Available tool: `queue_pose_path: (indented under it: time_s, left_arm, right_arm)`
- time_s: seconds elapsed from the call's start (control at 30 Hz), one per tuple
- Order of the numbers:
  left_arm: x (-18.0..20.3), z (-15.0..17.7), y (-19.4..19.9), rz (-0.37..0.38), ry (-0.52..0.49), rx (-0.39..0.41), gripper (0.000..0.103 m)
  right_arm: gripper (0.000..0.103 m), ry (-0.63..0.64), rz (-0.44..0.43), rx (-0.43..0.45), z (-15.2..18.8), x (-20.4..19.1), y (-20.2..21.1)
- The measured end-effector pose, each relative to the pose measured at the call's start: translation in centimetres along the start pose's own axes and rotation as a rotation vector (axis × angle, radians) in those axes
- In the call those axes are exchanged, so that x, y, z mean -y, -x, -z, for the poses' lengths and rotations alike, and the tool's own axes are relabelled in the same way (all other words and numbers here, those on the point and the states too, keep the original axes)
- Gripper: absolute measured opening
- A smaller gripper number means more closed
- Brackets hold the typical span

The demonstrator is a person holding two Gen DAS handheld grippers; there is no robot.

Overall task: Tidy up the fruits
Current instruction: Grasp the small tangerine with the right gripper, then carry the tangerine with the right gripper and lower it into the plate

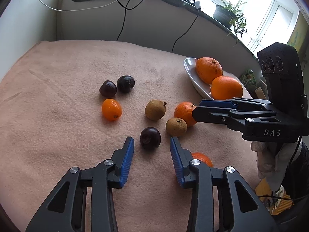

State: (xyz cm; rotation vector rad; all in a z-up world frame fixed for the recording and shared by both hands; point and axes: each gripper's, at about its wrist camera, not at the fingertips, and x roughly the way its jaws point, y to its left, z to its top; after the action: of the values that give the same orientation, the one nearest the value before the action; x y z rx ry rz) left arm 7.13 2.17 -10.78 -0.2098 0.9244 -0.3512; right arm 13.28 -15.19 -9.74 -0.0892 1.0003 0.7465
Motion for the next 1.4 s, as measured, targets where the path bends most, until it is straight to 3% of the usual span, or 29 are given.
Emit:
queue_pose_path:
  time_s: [0.3,0.57,0.77,1.4]
  left_arm:
    - [-0.1,-0.3,-0.6,-0.007,-0.008,-0.008,0.033]
    - [-0.3,-0.3,-0.7,0.001,-0.001,-0.005,0.021]
    - [-0.3,-0.3,-0.5,0.0,0.004,0.001,0.021]
    - [1.5,-2.4,0.9,0.044,-0.011,0.061,0.021]
  right_arm:
    - [0.043,0.006,0.016,-0.031,-0.4,-0.3,-1.5]
    - [0.039,-0.014,-0.012,-0.036,-0.4,0.1,-1.5]
    - [0.038,-0.027,-0.018,-0.026,-0.2,0.3,-1.2]
    - [0.038,-0.083,0.004,0.118,-0.3,2.4,4.8]
